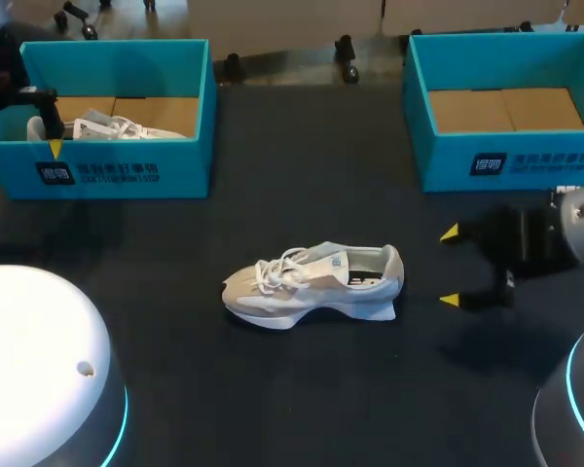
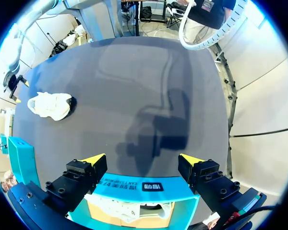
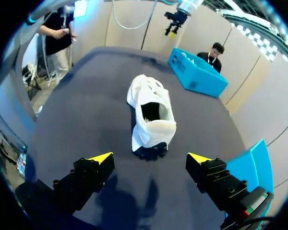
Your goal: Take the shoe out of the shoebox, open the shoe tongue, remove and reinsert the insole, then place the shoe into the shoebox
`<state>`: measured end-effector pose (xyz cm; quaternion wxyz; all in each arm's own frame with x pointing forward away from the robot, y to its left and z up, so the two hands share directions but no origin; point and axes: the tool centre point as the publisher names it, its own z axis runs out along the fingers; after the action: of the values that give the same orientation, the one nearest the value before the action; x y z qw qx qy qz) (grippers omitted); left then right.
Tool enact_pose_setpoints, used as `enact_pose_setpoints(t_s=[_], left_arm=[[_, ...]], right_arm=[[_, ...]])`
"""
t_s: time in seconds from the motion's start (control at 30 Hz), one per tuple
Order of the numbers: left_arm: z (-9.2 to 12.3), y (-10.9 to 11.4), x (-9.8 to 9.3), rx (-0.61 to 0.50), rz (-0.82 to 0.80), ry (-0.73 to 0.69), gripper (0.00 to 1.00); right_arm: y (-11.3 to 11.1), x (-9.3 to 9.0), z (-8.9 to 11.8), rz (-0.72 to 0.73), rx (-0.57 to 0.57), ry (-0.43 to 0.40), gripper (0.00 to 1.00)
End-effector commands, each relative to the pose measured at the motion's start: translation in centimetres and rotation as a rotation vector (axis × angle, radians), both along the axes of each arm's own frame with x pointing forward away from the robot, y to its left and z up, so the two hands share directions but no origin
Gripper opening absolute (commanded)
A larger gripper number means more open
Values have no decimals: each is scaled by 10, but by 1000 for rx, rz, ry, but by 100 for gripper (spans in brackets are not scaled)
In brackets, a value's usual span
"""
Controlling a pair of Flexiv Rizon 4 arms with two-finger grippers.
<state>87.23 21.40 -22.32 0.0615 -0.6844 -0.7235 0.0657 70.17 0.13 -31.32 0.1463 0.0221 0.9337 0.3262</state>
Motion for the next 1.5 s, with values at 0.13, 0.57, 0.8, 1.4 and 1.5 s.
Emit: enact_pose_setpoints(t_s=[0.13, 0.57, 0.8, 1.4, 1.5], left_arm=[[0, 0, -2, 2, 0, -4, 100], [0, 0, -2, 2, 0, -4, 100], [0, 0, -2, 2, 0, -4, 100], [0, 0, -2, 2, 0, -4, 100], [0, 0, -2, 2, 0, -4, 100]], right_arm=[[-10, 6, -18, 81, 211, -18, 100], [-21, 22, -42, 94, 223, 4, 100], [-24, 34, -54, 73, 257, 28, 100], [-20, 44, -74, 75, 273, 32, 100], [-15, 45, -75, 74, 274, 37, 100]])
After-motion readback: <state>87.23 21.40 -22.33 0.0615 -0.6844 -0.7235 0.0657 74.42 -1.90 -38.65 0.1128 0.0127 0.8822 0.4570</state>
